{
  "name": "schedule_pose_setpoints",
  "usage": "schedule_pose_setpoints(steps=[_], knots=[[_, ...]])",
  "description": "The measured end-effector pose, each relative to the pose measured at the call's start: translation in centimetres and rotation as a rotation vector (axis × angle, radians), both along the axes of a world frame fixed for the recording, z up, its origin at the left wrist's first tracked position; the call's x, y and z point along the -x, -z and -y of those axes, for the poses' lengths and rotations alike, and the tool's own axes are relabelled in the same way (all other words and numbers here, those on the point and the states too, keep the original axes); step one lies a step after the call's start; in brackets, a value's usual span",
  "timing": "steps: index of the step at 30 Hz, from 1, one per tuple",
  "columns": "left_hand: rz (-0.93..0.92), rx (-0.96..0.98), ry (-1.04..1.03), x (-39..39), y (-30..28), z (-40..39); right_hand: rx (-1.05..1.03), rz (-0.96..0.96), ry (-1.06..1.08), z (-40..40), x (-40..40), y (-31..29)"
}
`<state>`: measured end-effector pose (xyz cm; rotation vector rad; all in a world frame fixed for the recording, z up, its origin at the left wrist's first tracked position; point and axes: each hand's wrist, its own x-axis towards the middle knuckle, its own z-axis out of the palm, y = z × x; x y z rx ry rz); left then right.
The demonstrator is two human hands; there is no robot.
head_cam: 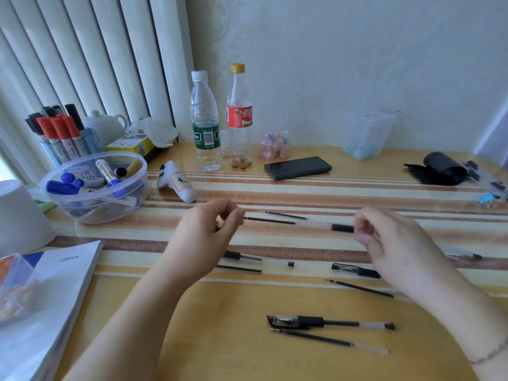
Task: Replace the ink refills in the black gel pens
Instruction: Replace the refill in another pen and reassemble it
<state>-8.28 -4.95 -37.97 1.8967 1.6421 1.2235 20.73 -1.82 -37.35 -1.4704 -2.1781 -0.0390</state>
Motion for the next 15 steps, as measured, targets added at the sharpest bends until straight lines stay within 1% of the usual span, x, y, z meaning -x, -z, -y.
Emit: schedule_pose_setpoints(steps=[2,4,5,7,10,13,15], knots=[[-0.001,0.005,-0.038,0.3,0.0,-0.1,-0.014,-0.135,0.036,-0.5,-0.6,-0.1],[0.010,0.005,-0.018,0.0,0.0,0.0,-0.054,-0.306,-0.074,-0.1,-0.1,-0.6],[0.013,0.001,0.008,-0.3,0.1,0.2,-0.049,-0.347,-0.154,0.3,0.5,-0.8],[0.028,0.000,0.058,-1.0,0.1,0.4,-0.016,-0.309,-0.271,1.0,1.6,-0.7],[0.037,-0.002,0.096,-1.4,0.1,0.4,-0.027,-0.194,-0.262,1.0,2.3,-0.1],[0.059,-0.011,0.105,-1.1,0.1,0.3,-0.147,-0.107,-0.235,0.9,3.0,-0.4],[0.065,-0.031,0.046,-0.5,0.1,0.0,-0.238,-0.030,-0.210,0.8,3.5,-0.9]])
